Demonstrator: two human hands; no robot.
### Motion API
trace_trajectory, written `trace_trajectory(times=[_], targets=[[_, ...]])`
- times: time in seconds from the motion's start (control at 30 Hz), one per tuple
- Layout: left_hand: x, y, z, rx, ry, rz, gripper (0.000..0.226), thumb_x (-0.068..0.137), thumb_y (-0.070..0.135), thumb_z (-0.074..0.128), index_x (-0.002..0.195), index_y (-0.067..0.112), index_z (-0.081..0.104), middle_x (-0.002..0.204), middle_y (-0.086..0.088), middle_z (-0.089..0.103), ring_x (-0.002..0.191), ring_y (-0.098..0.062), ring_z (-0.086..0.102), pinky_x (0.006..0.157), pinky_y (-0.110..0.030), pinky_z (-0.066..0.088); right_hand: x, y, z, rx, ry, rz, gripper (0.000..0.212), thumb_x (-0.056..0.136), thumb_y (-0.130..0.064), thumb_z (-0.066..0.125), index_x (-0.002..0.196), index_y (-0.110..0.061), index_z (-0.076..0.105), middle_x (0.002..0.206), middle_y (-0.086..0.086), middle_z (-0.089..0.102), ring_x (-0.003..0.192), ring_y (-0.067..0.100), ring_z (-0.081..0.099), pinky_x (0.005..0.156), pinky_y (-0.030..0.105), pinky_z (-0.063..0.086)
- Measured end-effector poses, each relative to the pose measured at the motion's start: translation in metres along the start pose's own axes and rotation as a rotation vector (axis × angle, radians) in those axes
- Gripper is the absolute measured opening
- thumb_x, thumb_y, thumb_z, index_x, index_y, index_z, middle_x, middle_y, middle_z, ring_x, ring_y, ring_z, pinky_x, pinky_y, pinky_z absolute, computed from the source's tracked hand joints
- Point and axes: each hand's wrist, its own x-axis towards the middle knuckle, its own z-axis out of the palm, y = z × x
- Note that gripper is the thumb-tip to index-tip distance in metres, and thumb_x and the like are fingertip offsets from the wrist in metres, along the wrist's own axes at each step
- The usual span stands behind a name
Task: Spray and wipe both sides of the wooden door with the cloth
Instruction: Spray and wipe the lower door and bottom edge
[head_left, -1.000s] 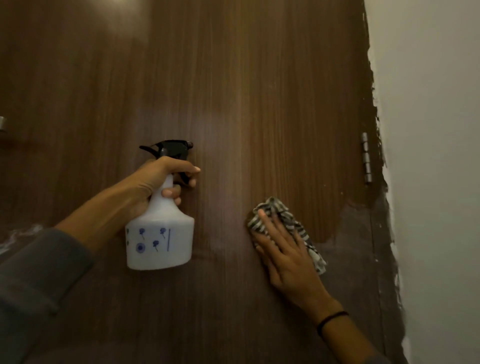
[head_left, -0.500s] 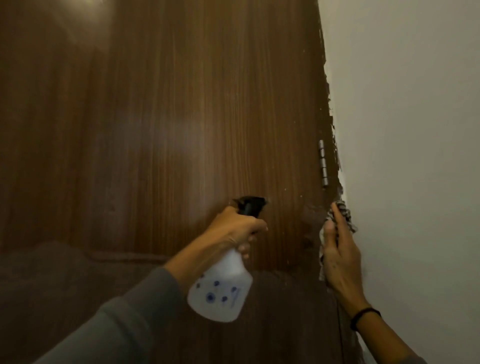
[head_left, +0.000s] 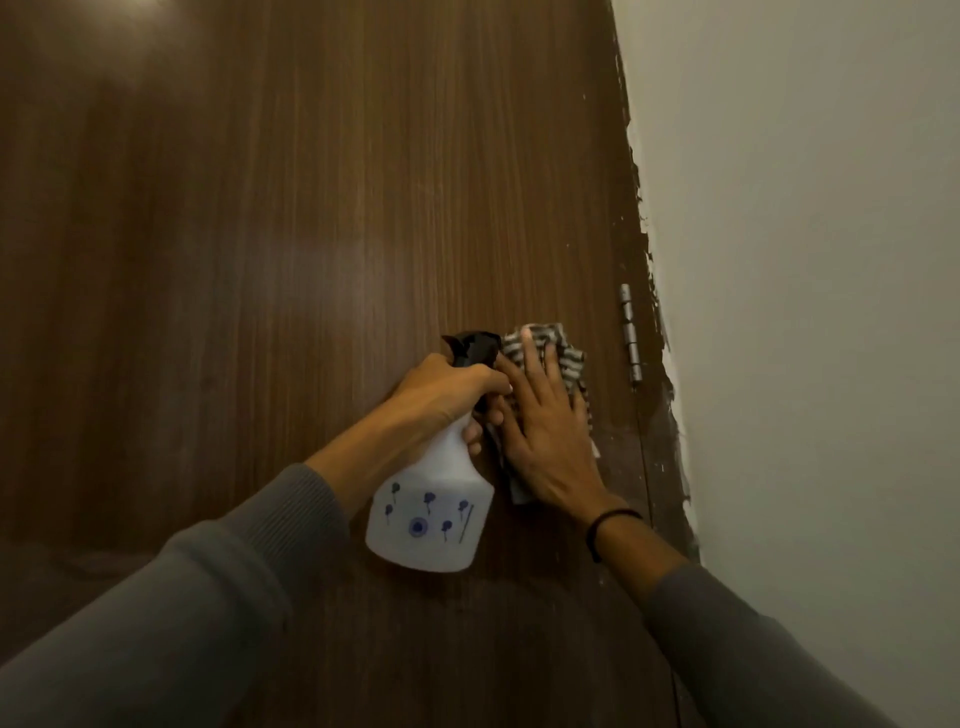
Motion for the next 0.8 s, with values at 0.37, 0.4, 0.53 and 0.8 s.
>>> trace_trajectory(times=[0.37,0.4,0.53,0.8], targets=[[0.024,-0.001,-0.006,-0.134,-0.095,-0.015,0.024,0.090,0.023,0.070,0.072,0.010,0.061,0.074,-0.009,0.068,0.039,-0.011,0.048,0.046,-0.023,0.049,0.101,0.059,-0.022,-0.013,0.285,0.268,0.054,0.108,-0.051,0.022,0.160,-0.034,0.020,0.170,-0.001,0.012,0.156,0.016,0.004,0.125,0.051,0.006],[0.024,-0.003,-0.007,-0.143,-0.103,-0.013,0.023,0.090,0.022,0.070,0.072,0.010,0.061,0.074,-0.009,0.068,0.038,-0.011,0.047,0.046,-0.023,0.049,0.086,0.060,-0.019,-0.013,0.293,0.261,0.055,0.107,-0.051,0.022,0.160,-0.034,0.021,0.169,-0.001,0.013,0.156,0.015,0.006,0.124,0.050,0.008],[0.022,-0.005,-0.007,-0.155,-0.110,-0.004,0.023,0.091,0.021,0.069,0.072,0.010,0.061,0.073,-0.009,0.068,0.038,-0.010,0.047,0.045,-0.022,0.049,-0.006,0.074,-0.004,0.030,0.247,0.218,0.053,0.106,-0.050,0.024,0.158,-0.040,0.020,0.168,-0.009,0.016,0.154,0.004,0.008,0.121,0.039,0.010],[0.014,0.000,-0.005,-0.151,-0.090,-0.014,0.023,0.092,0.020,0.069,0.073,0.009,0.061,0.068,-0.008,0.068,0.037,-0.010,0.048,0.046,-0.022,0.049,-0.103,0.099,-0.013,0.147,0.146,0.493,0.056,0.103,-0.055,0.031,0.155,-0.040,0.014,0.163,-0.016,0.008,0.152,0.007,0.007,0.121,0.031,0.005]])
